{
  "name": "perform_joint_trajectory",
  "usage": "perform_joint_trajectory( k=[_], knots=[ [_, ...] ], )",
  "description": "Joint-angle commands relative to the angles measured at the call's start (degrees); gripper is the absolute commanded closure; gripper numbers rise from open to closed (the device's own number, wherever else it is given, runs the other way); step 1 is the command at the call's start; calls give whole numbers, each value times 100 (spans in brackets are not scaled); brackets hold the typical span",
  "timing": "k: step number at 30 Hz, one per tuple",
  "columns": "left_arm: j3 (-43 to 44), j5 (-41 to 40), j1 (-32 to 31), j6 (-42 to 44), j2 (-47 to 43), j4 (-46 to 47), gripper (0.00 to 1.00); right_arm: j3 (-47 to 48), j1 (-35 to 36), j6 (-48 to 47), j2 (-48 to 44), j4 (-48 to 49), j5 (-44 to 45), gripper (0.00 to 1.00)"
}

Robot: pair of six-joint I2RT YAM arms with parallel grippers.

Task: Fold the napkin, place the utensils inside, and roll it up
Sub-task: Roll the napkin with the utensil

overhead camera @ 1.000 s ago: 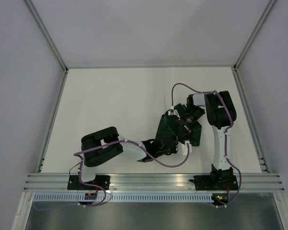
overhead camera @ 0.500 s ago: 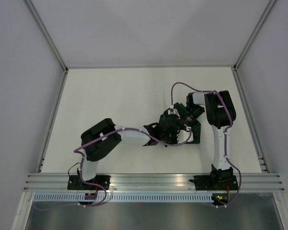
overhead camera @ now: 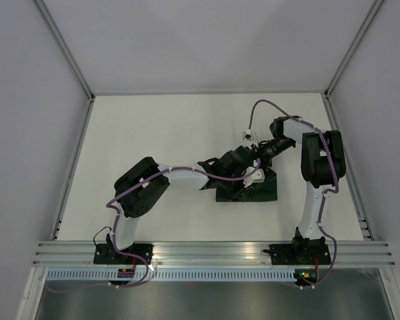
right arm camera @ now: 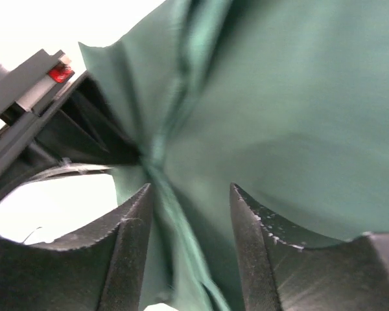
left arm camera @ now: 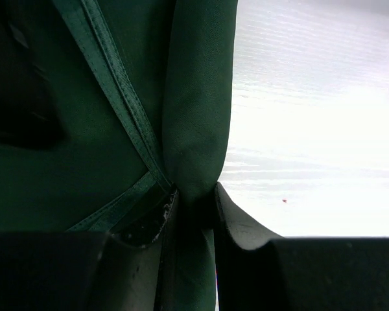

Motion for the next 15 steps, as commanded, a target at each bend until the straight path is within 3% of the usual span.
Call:
perform_joint_trajectory(
  k=[1,7,15],
  knots=[
    [-67,457,72,-750,223,-908,98,62,-259,379,-472,716,-74,43],
    [284,580,187,-1207,354,-1539,98,-210,-777,749,-1272,1252,-188,42],
    [1111,1185,362,-1742,829,-2332,98,-1518,-1156,126,-3002,1542,-162,42]
  ],
)
